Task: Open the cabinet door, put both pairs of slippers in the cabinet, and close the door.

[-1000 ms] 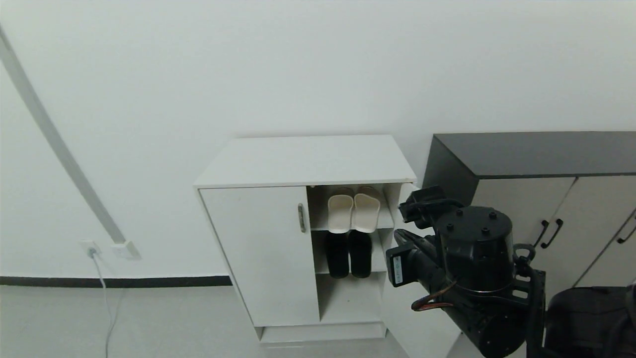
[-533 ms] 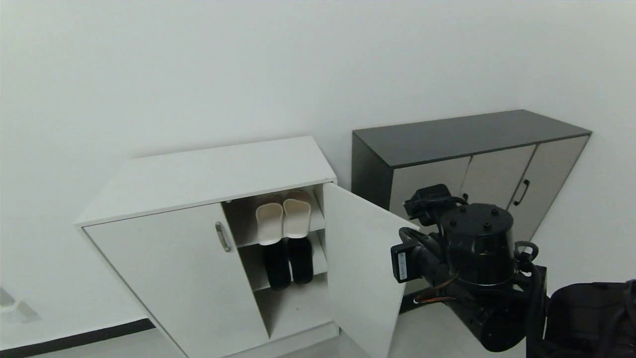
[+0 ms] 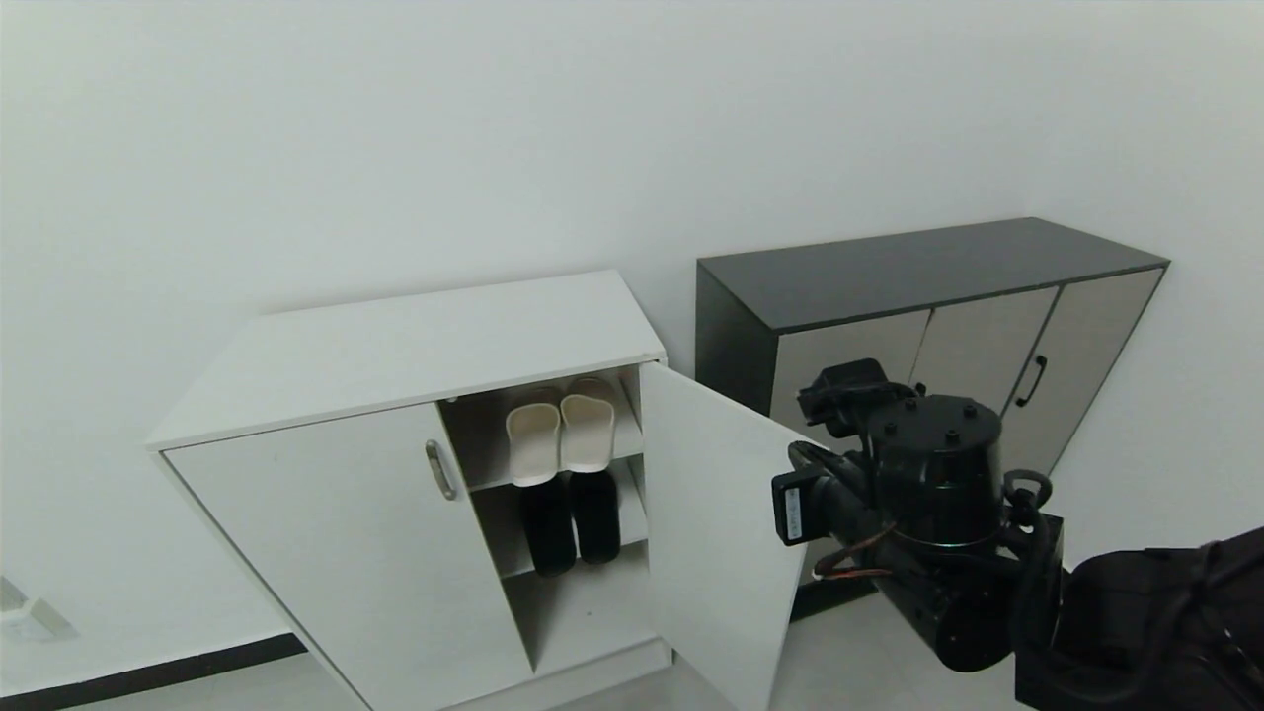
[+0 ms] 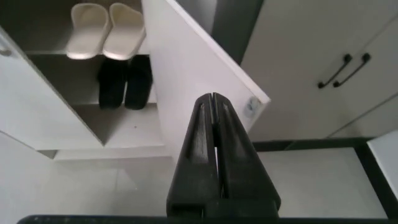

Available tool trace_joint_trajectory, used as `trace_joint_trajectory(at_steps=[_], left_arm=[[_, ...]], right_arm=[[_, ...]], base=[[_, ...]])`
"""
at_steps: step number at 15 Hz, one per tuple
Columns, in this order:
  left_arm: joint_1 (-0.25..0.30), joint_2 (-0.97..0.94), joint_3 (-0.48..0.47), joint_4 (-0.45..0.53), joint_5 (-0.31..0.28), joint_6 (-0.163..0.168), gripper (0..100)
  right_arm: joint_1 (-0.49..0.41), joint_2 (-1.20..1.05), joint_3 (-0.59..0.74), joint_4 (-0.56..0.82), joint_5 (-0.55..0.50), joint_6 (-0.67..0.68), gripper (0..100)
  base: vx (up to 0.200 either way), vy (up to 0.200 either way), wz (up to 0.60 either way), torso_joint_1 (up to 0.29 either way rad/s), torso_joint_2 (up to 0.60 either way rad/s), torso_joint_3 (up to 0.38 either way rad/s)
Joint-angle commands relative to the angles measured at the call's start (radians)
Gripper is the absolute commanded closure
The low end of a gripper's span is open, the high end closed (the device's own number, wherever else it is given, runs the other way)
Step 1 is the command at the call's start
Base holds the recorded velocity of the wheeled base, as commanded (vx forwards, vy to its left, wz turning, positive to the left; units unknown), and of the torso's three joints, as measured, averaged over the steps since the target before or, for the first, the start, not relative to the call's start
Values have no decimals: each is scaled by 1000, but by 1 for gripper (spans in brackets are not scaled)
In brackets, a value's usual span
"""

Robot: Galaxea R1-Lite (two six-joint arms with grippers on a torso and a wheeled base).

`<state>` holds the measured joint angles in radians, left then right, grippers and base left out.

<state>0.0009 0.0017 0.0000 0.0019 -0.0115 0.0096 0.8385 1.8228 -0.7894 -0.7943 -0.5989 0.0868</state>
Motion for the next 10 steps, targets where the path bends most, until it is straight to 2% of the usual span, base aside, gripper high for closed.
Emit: trace_joint_trajectory(at_steps=[1,3,4,6,8,10], left_arm=[[1,0,0,0,-1,-3,100],[1,0,0,0,-1,0,100],[1,0,0,0,1,-8,100],[1,0,0,0,4,-17,100],[1,0,0,0,4,-19,100],[1,0,0,0,4,-17,100]], right_arm=[[-35,33,-37,1,4,-1,100],[-99,86,-140,26,28,-2,100],[-142,125,-258,96,47,-2,100],[-220,207,-492,277,77,8,100],[-269,283,-692,398,77,27,100],[-294,337,-835,544,77,42,100]], base=[[0,0,0,0,0,0],[-200,0,0,5,2,2],[-200,0,0,22,7,-7],[0,0,0,0,0,0],[0,0,0,0,0,0],[0,0,0,0,0,0]])
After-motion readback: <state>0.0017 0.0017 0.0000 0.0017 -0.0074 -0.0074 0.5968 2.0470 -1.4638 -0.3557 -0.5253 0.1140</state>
